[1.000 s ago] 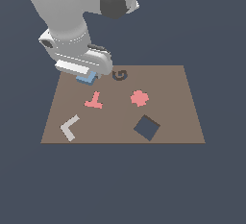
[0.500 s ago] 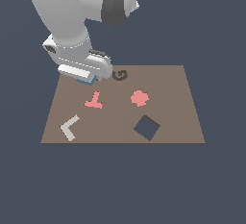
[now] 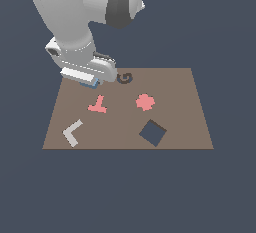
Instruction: Insert a designated object into the corresponding slot on a board.
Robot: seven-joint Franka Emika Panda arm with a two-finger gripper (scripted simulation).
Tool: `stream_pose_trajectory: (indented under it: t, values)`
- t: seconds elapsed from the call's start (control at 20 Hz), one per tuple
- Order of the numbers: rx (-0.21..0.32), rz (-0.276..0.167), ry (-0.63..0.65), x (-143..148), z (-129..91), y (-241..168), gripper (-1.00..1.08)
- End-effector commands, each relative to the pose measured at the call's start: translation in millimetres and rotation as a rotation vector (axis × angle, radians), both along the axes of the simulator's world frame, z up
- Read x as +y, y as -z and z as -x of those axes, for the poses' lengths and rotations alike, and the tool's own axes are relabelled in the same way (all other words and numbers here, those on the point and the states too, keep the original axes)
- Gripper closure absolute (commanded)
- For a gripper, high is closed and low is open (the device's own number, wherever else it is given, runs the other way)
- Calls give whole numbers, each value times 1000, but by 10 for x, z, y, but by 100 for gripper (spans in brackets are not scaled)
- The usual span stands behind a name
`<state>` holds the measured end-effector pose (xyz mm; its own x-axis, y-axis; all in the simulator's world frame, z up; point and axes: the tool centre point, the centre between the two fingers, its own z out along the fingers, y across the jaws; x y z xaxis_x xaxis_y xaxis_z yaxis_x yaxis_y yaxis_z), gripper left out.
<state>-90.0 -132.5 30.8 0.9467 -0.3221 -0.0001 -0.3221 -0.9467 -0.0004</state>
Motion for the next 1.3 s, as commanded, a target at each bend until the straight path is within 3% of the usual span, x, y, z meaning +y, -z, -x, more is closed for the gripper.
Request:
stream_pose_trajectory:
  t: [0.0,0.65,1.25]
  values:
    - [0,0,1,-5,-2,9,108]
    - [0,0,57,96,23,-3,108]
    - [0,0,271,467,56,-15,108]
